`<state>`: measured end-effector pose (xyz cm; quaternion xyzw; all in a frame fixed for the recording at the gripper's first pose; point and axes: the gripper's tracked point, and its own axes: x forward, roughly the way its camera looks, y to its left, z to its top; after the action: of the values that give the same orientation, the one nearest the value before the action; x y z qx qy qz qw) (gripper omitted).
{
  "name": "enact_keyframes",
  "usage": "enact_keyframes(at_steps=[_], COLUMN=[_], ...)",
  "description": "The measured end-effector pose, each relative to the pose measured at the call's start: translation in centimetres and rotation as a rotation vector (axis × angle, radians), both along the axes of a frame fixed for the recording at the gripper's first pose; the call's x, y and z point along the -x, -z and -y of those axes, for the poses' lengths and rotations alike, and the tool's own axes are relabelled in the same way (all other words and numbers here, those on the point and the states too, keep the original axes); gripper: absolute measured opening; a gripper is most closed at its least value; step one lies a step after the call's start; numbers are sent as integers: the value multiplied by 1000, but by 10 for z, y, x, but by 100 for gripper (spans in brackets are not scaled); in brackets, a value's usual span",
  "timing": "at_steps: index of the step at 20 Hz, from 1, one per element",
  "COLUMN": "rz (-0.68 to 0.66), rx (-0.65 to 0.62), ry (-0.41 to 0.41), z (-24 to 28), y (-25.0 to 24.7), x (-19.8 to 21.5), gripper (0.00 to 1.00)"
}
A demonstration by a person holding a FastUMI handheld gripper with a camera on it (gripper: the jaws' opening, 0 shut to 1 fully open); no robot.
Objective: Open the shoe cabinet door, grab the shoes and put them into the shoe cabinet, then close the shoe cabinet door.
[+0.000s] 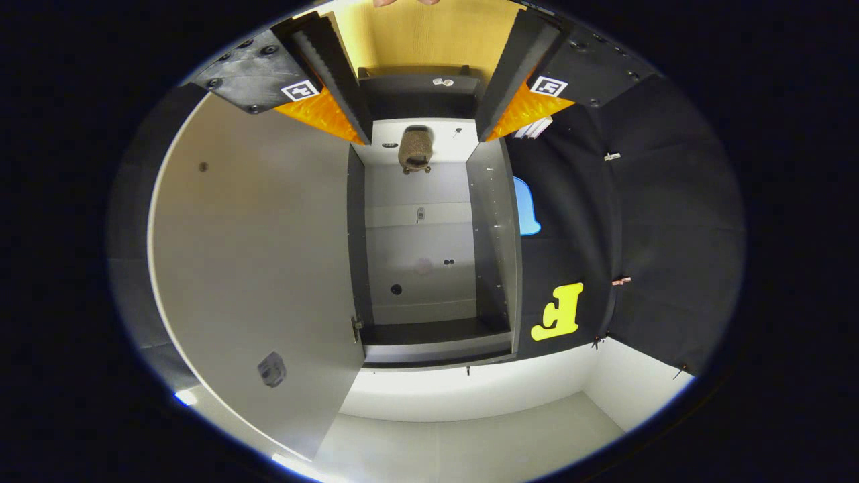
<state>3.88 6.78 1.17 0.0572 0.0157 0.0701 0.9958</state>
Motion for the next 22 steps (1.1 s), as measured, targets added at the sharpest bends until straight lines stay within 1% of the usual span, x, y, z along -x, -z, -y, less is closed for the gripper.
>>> enact_keyframes(at_steps=[5,10,12,17,19,21,22], rz=[44,62,45,3,0,-6,-13], rx=[67,36,45,-22,-3,27,30], ry=[-22,-44,-24,93,141,211,228], z=[26,53,75,148,184,216,231], y=[-9,-22,-17,-11,-7,-3,1], x=[37,70,78,90,88,87,83], gripper=[97,97,97,97,97,98,98])
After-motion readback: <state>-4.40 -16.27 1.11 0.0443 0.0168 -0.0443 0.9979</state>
